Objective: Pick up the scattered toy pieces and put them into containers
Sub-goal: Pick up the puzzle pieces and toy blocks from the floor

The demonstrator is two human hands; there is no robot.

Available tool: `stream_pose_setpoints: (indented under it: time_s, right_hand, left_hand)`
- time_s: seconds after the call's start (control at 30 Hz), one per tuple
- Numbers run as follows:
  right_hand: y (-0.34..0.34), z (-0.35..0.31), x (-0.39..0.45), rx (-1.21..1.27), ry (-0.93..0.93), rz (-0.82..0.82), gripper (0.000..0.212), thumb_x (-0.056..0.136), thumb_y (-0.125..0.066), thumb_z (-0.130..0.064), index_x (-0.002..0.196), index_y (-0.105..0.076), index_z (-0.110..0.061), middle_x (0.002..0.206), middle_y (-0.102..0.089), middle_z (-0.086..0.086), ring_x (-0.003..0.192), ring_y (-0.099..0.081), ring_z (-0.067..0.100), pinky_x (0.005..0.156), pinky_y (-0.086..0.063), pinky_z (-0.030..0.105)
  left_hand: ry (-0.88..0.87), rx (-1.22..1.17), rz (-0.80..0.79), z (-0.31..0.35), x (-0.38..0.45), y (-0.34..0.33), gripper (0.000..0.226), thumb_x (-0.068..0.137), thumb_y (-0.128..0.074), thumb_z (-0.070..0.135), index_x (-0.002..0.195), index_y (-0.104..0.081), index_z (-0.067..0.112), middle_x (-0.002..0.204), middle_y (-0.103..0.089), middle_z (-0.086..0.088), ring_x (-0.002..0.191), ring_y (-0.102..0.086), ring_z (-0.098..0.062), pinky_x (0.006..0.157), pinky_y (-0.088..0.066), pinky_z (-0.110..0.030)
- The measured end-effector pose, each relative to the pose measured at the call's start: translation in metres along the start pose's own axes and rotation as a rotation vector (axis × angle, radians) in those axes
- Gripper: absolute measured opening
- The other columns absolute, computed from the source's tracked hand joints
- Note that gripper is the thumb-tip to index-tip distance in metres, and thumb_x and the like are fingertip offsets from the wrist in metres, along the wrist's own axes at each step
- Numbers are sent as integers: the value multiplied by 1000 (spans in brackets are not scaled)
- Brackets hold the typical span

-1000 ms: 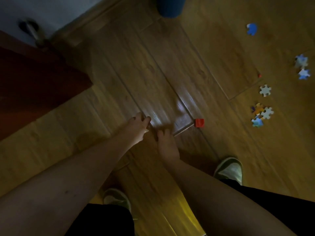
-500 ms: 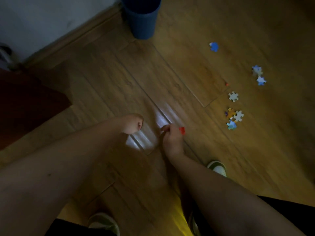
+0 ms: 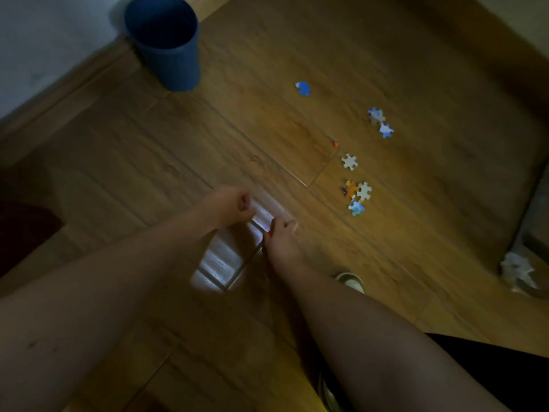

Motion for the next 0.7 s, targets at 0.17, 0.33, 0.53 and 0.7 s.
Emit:
stream_pose_setpoints:
  time_s: [0.17, 0.33, 0.53, 0.7]
  right_hand:
    - [33, -3, 0, 198, -82, 100, 13, 88, -46, -36, 92, -49, -24, 92, -57, 3, 79, -59, 23, 71, -55, 44]
    - [70, 11, 17, 282, -171, 144, 32, 90, -37, -41, 97, -60, -19, 89, -66, 8, 84, -64, 29, 79, -55, 44]
    - [122, 6, 32, 218, -51, 98, 29, 96, -47, -38, 94, -64, -14, 82, -63, 3, 75, -60, 19, 60, -42, 26]
    - [178, -21, 44, -114, 109, -154, 20, 95, -51, -24, 95, -65, -11, 68, -64, 2, 58, -58, 11, 59, -46, 26]
  left_hand:
    - [23, 24, 47, 11, 12, -1, 27, 91, -59, 33, 69, -54, 19, 63, -55, -2, 66, -53, -23, 60, -32, -27]
    - [-12, -60, -9, 19, 23, -14, 24, 98, -45, 28, 78, -58, 20, 81, -67, -4, 80, -63, -26, 69, -44, -30]
    - [-88, -27, 12, 59, 39, 1, 25, 98, -41, 17, 111, -62, 16, 87, -64, -6, 78, -61, -23, 73, -51, -36]
    - [-170, -135, -12, 101, 50, 34, 32, 91, -39, 5, 113, -55, 22, 75, -59, 0, 61, -56, -16, 65, -48, -31]
Point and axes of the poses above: each hand's wrist, its own x-axis towards the middle knuckle, its own y-axis out of the back of the hand, z = x × y, the point moved 6 cm from there along x, towards the middle knuckle
